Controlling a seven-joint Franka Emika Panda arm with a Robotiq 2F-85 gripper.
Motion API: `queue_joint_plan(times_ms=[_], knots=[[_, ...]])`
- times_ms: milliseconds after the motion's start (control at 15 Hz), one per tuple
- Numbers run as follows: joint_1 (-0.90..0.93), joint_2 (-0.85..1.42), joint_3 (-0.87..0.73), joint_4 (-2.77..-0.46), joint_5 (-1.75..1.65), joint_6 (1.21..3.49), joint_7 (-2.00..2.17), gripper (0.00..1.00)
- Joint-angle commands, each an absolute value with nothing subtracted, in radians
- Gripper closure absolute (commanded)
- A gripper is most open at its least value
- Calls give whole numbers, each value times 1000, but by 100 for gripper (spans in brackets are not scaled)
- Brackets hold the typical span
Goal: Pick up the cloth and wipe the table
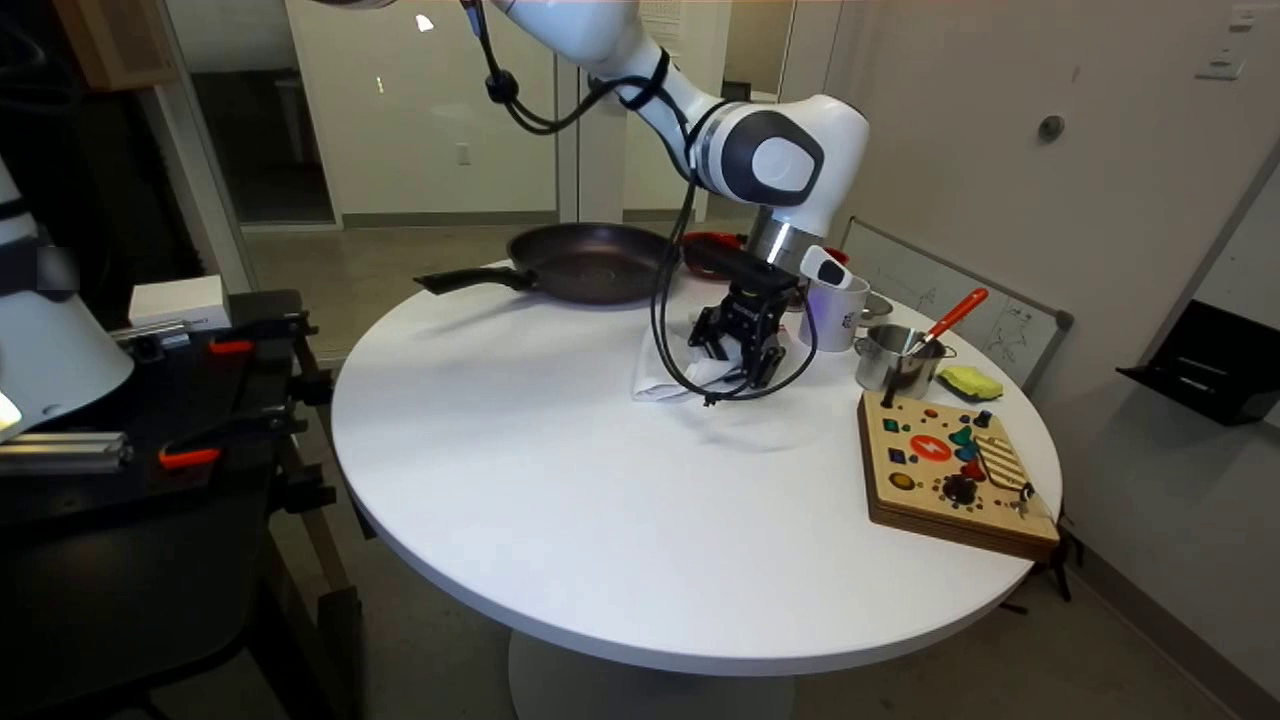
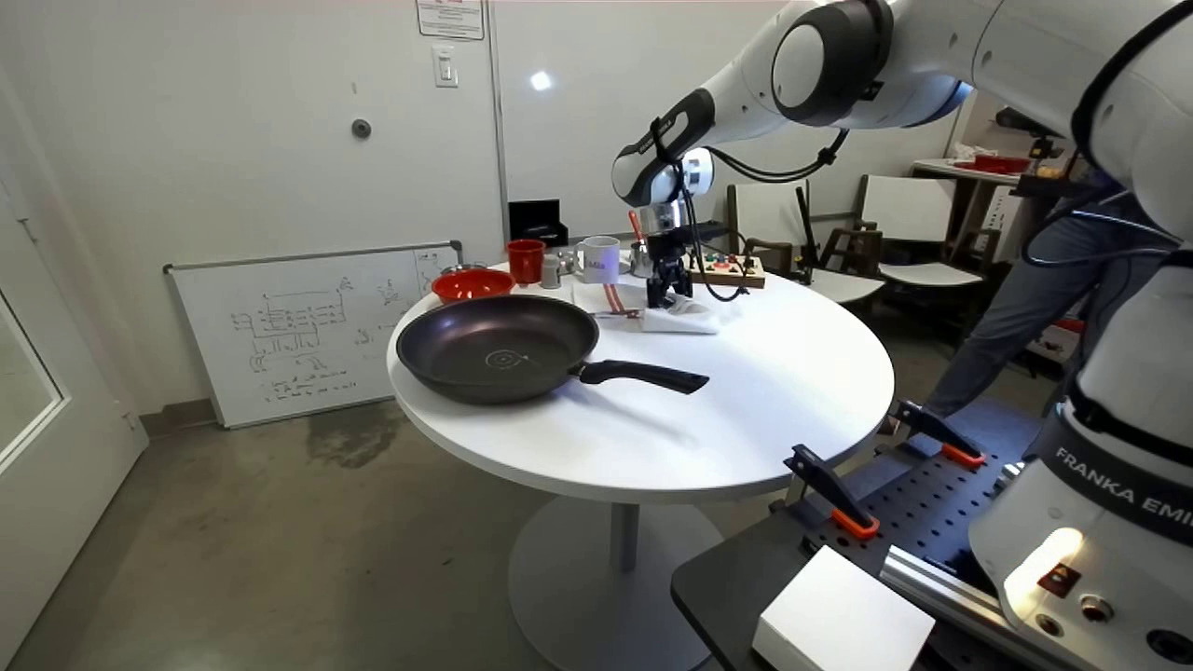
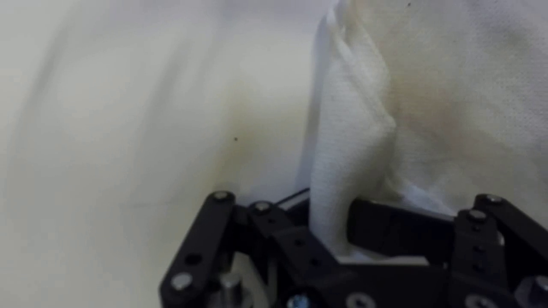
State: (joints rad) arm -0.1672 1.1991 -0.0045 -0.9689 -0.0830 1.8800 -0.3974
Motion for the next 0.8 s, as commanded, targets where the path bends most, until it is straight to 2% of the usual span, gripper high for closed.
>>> queue_joint_plan(times_ms=[0,733], knots=[[-187,1245,-11,-864,-78,1820,-393,97],[-239,1306,-46,-740,-78,1738,-349,97]])
